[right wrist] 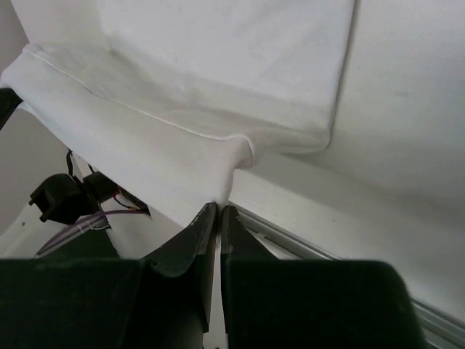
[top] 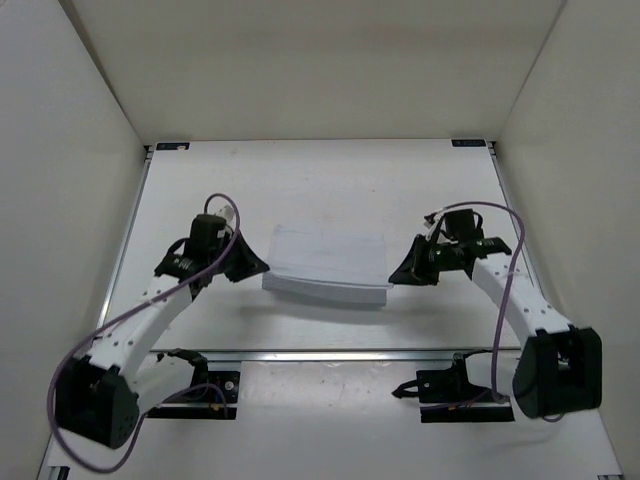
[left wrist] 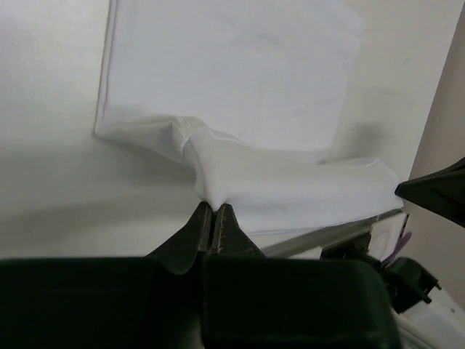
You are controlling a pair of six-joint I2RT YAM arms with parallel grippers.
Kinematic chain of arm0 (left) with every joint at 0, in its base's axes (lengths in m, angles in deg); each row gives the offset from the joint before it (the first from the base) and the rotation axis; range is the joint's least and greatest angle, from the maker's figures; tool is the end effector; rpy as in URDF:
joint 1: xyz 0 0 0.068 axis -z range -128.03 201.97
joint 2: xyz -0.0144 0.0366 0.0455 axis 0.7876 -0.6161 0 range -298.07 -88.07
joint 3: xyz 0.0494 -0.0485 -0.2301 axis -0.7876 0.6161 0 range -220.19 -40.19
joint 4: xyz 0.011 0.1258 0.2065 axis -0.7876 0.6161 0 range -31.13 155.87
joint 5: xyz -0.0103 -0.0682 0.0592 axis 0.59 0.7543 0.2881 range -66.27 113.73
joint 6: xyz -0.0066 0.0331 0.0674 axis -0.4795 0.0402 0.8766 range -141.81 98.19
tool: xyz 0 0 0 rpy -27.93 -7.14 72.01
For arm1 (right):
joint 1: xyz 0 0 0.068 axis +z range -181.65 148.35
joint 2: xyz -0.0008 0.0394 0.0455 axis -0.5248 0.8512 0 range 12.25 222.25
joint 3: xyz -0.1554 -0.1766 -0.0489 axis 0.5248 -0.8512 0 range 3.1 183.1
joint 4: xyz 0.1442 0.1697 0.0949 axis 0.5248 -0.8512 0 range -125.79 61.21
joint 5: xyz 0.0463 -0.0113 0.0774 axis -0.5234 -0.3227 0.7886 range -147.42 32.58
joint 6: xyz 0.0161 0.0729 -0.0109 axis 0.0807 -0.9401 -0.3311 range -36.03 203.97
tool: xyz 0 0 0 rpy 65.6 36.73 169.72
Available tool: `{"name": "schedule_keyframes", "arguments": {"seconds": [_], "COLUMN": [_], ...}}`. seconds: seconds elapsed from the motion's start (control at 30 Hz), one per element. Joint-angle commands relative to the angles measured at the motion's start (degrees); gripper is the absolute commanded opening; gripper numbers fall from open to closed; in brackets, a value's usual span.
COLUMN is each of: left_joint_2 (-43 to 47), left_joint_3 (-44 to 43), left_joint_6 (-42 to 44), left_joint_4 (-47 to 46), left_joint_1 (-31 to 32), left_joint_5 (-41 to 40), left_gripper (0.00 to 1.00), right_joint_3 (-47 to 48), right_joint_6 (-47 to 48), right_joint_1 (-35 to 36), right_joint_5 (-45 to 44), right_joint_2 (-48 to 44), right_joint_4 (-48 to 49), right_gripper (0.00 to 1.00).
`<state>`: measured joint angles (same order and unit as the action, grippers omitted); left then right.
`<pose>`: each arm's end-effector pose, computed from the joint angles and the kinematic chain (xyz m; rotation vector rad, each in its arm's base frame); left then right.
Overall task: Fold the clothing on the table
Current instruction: Fold the skirt
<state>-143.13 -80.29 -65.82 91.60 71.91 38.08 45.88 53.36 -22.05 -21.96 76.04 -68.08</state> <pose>0.1934 -0.0869 0.2020 -0.4069 2.4999 -0.7886 0.2022 0.0717 0.1863 0.2650 2.6745 1.0479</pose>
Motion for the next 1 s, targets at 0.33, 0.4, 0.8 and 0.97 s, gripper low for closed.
{"name": "schedule_keyframes", "arguments": {"seconds": [0.33,0.4,0.8,0.97], "left_joint_2": [-46.58,-50.22,-35.75,-28.18], "left_joint_3": [-28.15,-32.32,-14.32,-2.55], "left_joint_6": [1.56,1.47,5.85,4.99], "left_joint_4": [-18.14,-17.70,-17.97,-19.81], "left_joint_1": [-9.39,-9.84,-10.98,-9.57], "left_joint_5": [5.67,7.27,5.52,2.35], "left_gripper": [0.38,0.43,0.43,0.44], "right_joint_3": [37.85,43.24,9.46,-2.94], "right_joint_6": [11.10,11.28,4.70,-2.59], "right_joint_1": [-6.71,-6.44,-6.27,-3.28], "right_joint_5": [-2.05,-3.81,-7.69,-6.38], "right_joint_2": [40.95,43.51,22.45,14.18], "right_joint_4": [6.60,4.32,14.75,23.28], "right_gripper": [0.31,0.39,0.40,0.39]}}
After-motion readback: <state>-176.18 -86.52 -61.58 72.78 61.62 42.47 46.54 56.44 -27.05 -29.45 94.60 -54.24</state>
